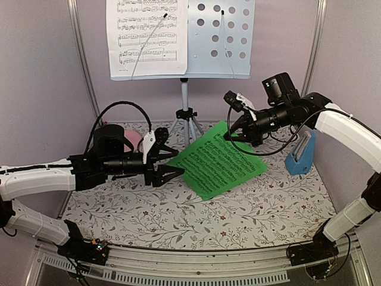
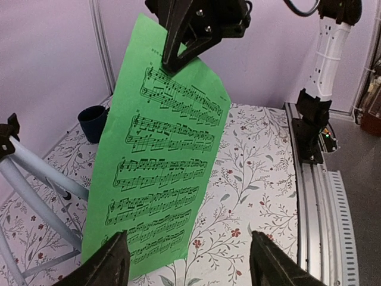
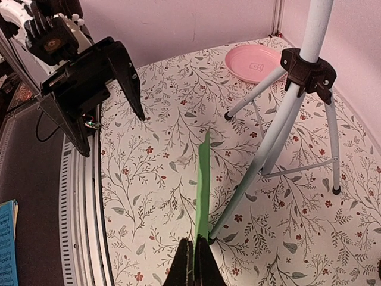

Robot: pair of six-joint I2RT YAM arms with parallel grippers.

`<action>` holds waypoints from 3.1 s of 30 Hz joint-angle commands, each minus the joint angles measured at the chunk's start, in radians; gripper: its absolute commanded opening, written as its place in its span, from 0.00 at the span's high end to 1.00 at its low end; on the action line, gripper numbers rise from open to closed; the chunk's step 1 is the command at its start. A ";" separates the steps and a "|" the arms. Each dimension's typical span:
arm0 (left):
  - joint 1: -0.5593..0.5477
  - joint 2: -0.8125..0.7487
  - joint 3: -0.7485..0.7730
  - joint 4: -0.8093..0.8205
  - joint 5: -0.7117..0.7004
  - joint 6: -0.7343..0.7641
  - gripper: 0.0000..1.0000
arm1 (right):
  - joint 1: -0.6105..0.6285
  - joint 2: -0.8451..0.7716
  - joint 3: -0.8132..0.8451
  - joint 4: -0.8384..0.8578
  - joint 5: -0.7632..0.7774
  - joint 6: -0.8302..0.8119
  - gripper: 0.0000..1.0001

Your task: Set up the instrument practice props

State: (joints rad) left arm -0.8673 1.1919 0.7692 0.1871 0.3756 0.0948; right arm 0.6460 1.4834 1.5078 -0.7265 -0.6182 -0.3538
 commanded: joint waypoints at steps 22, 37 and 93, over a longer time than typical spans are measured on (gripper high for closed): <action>0.068 0.096 0.247 -0.336 0.048 0.204 0.28 | 0.165 0.024 0.196 -0.166 0.094 -0.053 1.00; 0.049 0.197 0.336 -0.394 0.133 0.237 0.35 | 0.252 0.059 0.279 -0.208 0.123 -0.063 1.00; 0.055 0.091 0.563 -0.275 0.056 -0.041 1.00 | 0.165 -0.249 -0.061 0.685 0.614 0.193 0.16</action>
State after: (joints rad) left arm -0.8131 1.2705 1.2343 -0.1123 0.4946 0.1299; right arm 0.8345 1.2575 1.4841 -0.2703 -0.1406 -0.2642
